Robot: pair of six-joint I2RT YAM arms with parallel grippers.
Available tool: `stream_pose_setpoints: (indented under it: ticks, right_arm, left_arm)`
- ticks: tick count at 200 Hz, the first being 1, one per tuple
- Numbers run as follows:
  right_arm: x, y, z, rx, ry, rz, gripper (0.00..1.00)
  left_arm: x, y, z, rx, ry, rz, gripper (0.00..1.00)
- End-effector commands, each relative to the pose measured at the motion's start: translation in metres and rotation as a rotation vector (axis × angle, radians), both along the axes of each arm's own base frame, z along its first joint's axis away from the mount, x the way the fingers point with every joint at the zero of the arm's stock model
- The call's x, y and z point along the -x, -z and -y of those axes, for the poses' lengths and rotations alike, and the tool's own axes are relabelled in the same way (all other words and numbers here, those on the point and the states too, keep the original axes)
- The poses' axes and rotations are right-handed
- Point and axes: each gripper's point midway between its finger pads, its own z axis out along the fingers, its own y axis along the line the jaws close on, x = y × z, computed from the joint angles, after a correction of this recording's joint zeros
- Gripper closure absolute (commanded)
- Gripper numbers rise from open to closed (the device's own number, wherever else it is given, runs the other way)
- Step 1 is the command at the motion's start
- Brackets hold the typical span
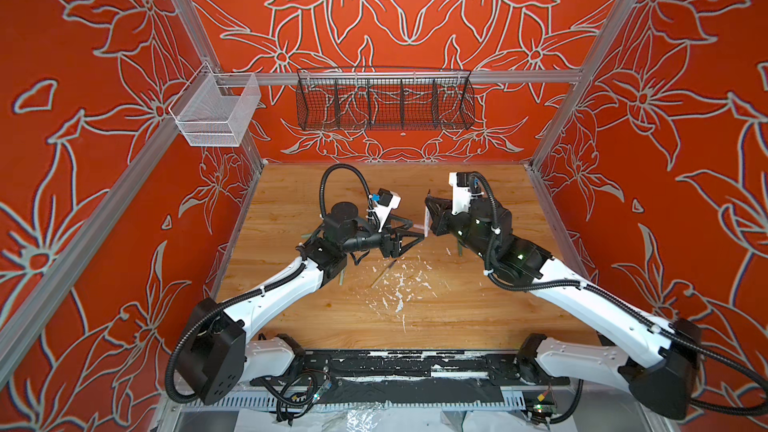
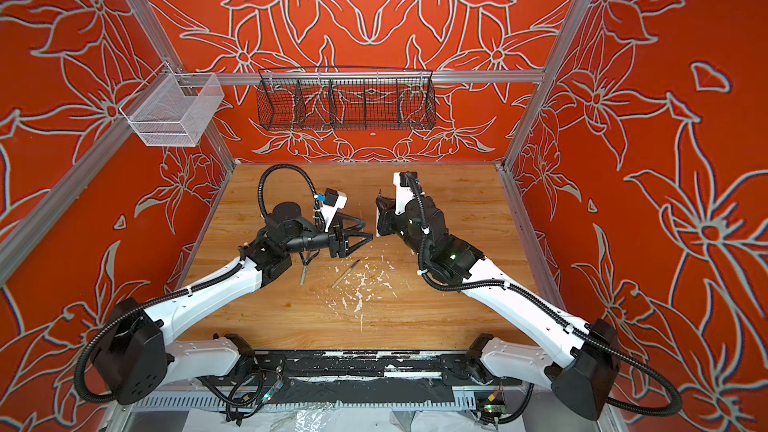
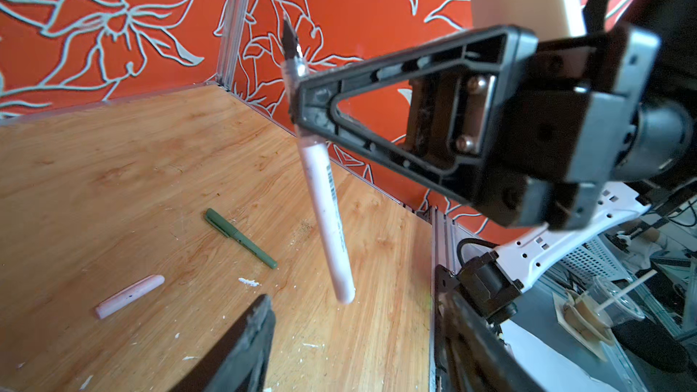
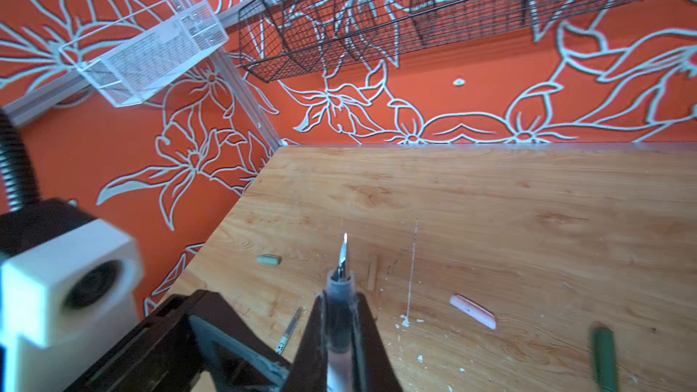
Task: Insert the pens into the pen caps
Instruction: 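Close the left gripper on the white pen while the right gripper holds it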
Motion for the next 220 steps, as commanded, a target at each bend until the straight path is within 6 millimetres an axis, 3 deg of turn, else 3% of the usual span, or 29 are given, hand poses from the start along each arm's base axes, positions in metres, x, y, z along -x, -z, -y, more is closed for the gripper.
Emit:
stream_pose_setpoints:
  ticks: [1, 40, 138, 197, 220]
  right_arm:
    - [0.008, -0.031, -0.018, -0.059, -0.079, 0.064, 0.95]
    - [0.014, -0.028, -0.029, -0.076, -0.113, 0.05, 0.95]
    - [0.018, -0.024, -0.042, -0.097, -0.146, 0.037, 0.95]
    - [0.019, -0.025, -0.043, -0.103, -0.154, 0.041, 0.95]
    - [0.022, -0.028, -0.042, -0.103, -0.163, 0.046, 0.74]
  left_arm:
    - [0.002, -0.014, 0.003, 0.032, 0.036, 0.022, 0.32]
    - [-0.001, -0.015, 0.001, 0.041, 0.006, 0.023, 0.36]
    - [-0.009, -0.014, -0.001, 0.082, -0.011, -0.004, 0.67]
    - [-0.014, -0.014, -0.004, 0.091, -0.03, -0.011, 0.95]
    - [-0.017, -0.013, -0.007, 0.088, -0.05, -0.014, 1.0]
